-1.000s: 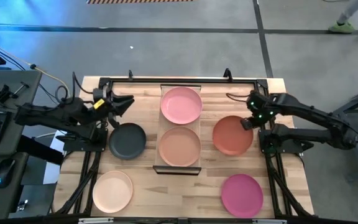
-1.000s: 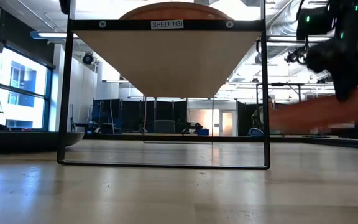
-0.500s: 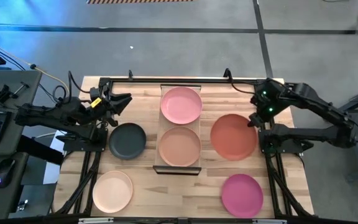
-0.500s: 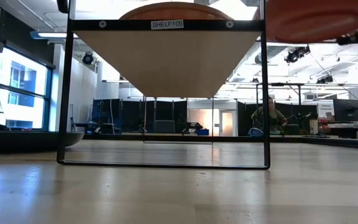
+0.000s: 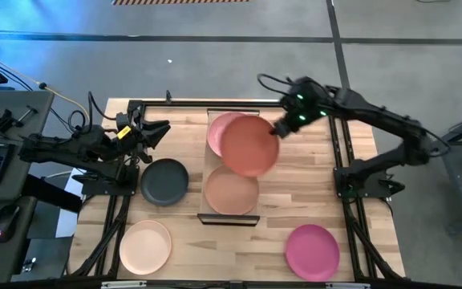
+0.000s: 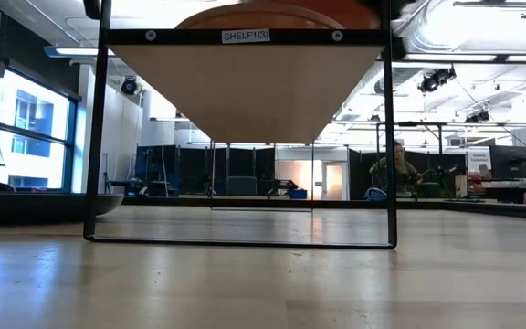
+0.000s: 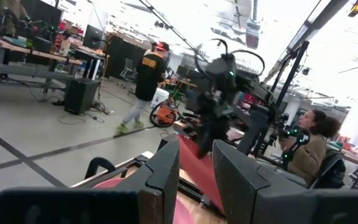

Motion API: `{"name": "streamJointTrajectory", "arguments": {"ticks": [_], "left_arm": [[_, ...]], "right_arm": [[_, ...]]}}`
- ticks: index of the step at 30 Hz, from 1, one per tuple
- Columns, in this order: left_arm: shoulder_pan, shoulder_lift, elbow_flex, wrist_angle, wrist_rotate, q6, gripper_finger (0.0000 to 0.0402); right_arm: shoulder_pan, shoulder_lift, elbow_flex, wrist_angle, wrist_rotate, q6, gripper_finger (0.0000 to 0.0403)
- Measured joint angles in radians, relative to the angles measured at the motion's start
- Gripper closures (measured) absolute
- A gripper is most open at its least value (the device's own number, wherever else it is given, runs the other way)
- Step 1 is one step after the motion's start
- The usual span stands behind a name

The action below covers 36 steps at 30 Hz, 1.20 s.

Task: Place and stack plates onto a shelf
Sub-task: Stack the orange plate on top of the light pink plate on the shelf

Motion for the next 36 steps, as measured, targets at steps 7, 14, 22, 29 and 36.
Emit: {"name": "streamJointTrajectory", "arguments": {"ticks": [7,14,22,29,36], "left_arm": [[0.0,0.0,0.0,0.0,0.0,-0.006,0.0316],[0.0,0.0,0.0,0.0,0.0,-0.006,0.0316],[0.0,0.0,0.0,0.0,0.024,-0.007,0.0316],[0.0,0.0,0.0,0.002,0.024,-0.007,0.0316],[0.0,0.0,0.0,0.003,0.024,-0.007,0.0316]], "right_arm": [[-0.033,0.256,0.226,-0.038,0.015,-0.077,0.0403],[-0.071,0.39,0.315,-0.089,-0.003,-0.125,0.0403],[-0.122,0.394,0.339,-0.203,-0.009,-0.162,0.0403],[-0.124,0.401,0.338,-0.192,-0.009,-0.172,0.0403],[-0.124,0.401,0.338,-0.19,-0.01,-0.198,0.0402]]}}
